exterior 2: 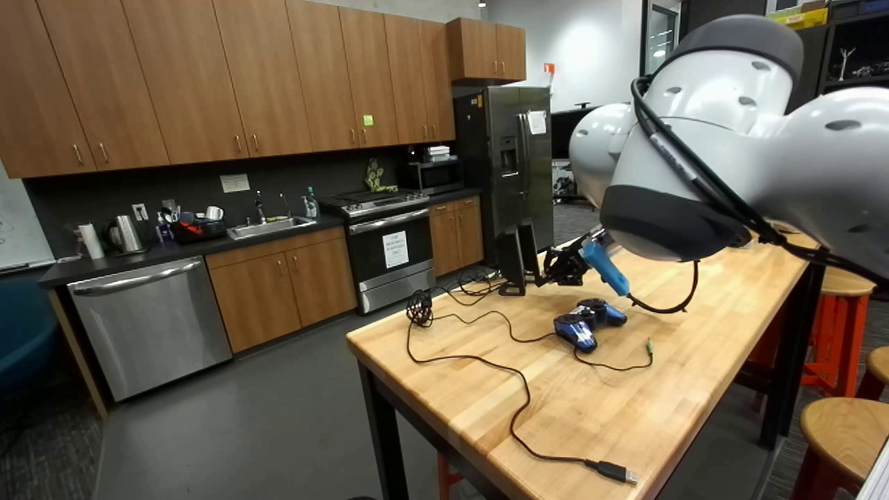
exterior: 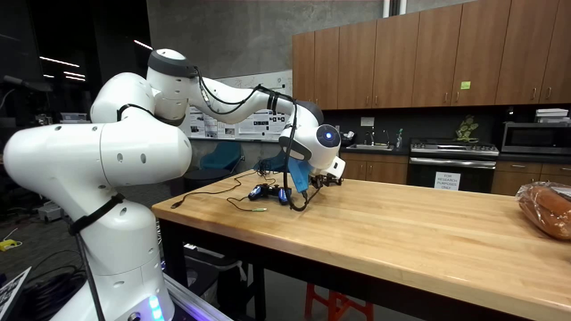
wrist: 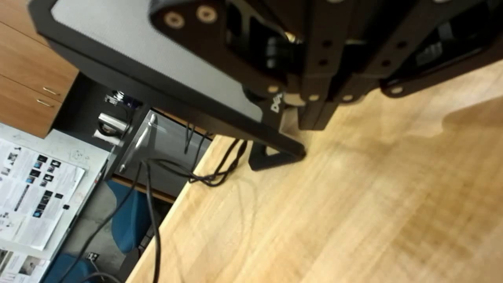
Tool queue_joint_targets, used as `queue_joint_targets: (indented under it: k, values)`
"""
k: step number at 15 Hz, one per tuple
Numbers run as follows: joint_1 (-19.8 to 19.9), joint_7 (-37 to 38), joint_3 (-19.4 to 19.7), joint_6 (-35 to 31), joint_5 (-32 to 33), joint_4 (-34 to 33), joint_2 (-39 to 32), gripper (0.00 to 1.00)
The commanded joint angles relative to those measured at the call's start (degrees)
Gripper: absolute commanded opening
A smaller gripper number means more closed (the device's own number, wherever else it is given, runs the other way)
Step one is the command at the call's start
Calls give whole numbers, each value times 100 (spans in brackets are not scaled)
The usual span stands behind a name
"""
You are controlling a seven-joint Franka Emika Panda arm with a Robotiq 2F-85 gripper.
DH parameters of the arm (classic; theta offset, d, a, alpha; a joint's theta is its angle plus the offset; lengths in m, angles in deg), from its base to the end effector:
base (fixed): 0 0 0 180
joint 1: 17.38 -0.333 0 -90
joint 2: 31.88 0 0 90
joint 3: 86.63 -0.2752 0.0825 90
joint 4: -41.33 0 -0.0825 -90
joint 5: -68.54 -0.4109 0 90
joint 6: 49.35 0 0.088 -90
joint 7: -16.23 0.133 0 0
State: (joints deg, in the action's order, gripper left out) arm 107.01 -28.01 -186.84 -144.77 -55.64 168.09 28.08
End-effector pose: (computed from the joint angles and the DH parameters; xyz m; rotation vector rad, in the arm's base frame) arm 0.5609 -0.1642 0.2018 -2.1555 0.6836 -0.6813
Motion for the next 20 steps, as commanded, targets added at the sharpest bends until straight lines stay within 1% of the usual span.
queue_joint_targets:
  k: [1, 8, 19, 20]
  values:
    - [84, 11, 183, 463, 663, -60, 91, 0]
    - [258, 42, 246, 1158, 1582, -165, -37, 0]
    - [782, 34, 192, 2740, 2610, -576, -142, 0]
    - [814, 36, 198, 2825, 2662, -611, -127, 26]
